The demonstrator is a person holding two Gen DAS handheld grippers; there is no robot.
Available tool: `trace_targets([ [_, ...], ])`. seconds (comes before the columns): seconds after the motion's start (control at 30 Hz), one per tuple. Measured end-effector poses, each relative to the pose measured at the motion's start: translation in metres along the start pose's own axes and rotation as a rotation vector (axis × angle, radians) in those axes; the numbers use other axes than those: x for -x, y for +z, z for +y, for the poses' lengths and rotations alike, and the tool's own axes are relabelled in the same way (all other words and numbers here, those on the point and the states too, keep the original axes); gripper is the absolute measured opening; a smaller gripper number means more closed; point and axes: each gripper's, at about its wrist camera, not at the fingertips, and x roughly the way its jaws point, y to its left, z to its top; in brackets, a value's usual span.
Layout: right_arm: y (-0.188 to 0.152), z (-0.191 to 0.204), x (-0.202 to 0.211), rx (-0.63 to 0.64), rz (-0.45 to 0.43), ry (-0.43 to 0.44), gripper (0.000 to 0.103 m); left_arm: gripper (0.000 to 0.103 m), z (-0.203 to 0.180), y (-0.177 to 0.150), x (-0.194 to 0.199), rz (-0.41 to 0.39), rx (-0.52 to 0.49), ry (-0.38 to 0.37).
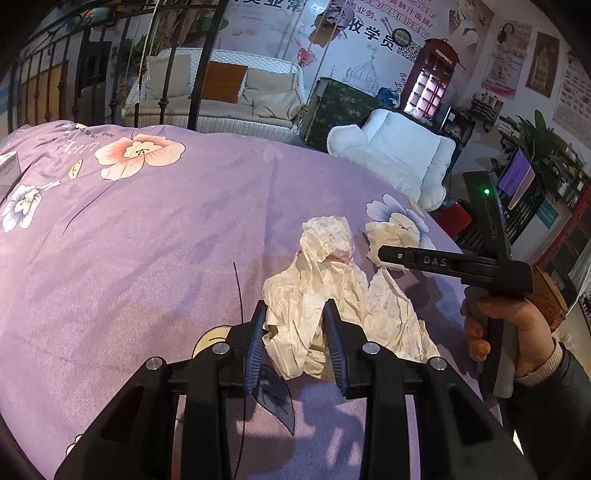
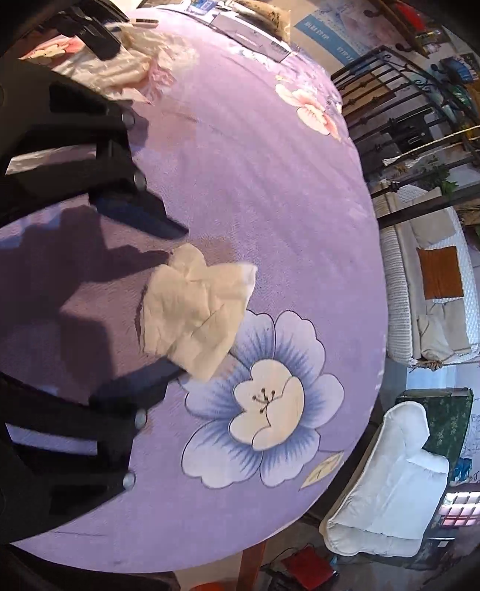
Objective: Collect trash
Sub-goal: 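Grasp the crumpled white paper with left tool while right tool grasps the white tissue, then carry the white tissue in right tool over the bin and open it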
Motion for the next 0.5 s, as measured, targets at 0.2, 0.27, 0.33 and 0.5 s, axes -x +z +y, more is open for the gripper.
trace_targets([
  [0.2, -0.006, 0.0, -0.002, -0.013, 0.018, 0.012, 0.008, 0.032, 0.001, -0.003, 0.002, 0.0, 0.004, -0.007],
  [0.27, -0.01, -0.001, 0.008, -0.013, -0.001, 0.016, 0.007, 0.032, -0.001, -0.004, 0.004, -0.006, 0.009, -0.012],
  [0.33, -0.014, -0.003, 0.022, -0.026, -0.022, 0.031, 0.006, 0.032, -0.002, -0.003, 0.005, -0.013, 0.009, -0.02],
  [0.5, -0.031, -0.01, 0.056, -0.032, -0.076, 0.026, 0.006, 0.032, -0.012, -0.001, 0.008, -0.028, -0.009, -0.038],
])
